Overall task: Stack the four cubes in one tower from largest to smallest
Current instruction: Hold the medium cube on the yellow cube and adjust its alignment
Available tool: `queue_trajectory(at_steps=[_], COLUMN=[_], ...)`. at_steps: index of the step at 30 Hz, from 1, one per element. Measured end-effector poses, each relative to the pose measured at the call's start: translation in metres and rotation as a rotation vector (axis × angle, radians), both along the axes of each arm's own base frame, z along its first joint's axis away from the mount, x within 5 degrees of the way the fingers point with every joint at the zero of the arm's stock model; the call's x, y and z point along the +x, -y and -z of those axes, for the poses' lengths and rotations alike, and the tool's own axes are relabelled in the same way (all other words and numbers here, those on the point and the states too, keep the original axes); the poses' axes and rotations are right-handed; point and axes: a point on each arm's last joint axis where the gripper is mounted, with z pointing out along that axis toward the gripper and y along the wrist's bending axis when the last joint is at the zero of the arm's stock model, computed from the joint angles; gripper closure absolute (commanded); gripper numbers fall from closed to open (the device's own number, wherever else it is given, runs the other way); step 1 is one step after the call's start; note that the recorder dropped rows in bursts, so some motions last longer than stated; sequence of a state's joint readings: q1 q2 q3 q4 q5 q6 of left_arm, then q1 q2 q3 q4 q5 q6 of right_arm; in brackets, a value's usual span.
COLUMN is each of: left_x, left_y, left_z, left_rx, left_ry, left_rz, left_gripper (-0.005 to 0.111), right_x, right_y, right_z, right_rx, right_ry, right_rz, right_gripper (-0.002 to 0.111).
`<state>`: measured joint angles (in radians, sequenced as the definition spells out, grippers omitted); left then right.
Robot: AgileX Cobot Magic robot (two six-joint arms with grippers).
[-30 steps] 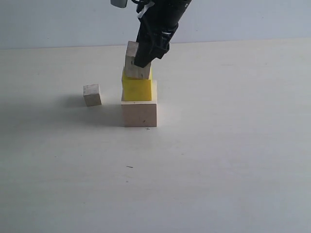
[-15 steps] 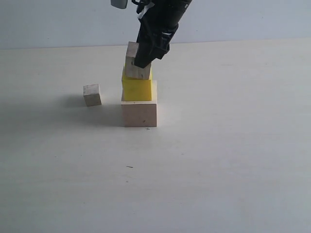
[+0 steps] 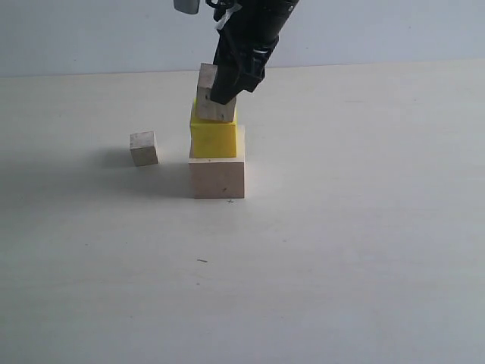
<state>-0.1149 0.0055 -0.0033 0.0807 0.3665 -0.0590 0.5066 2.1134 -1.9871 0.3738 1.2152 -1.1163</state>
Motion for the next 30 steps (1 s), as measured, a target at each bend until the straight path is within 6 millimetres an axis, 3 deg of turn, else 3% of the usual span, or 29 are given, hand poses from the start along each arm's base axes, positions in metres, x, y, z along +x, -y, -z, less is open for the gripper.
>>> queue_trajectory(at_steps=[30], left_x=[0.0000], left_y=[0.0000], left_z=[0.0000], left_rx=[0.000], left_ry=[0.000], left_rz=[0.000], left_gripper=[0.107], right_x=[0.0013], right_y=[-0.0005], right_z=[-0.0004], right_rx=[0.007], right_ry=[0.014], right_rz=[0.004], right_gripper=[0.108])
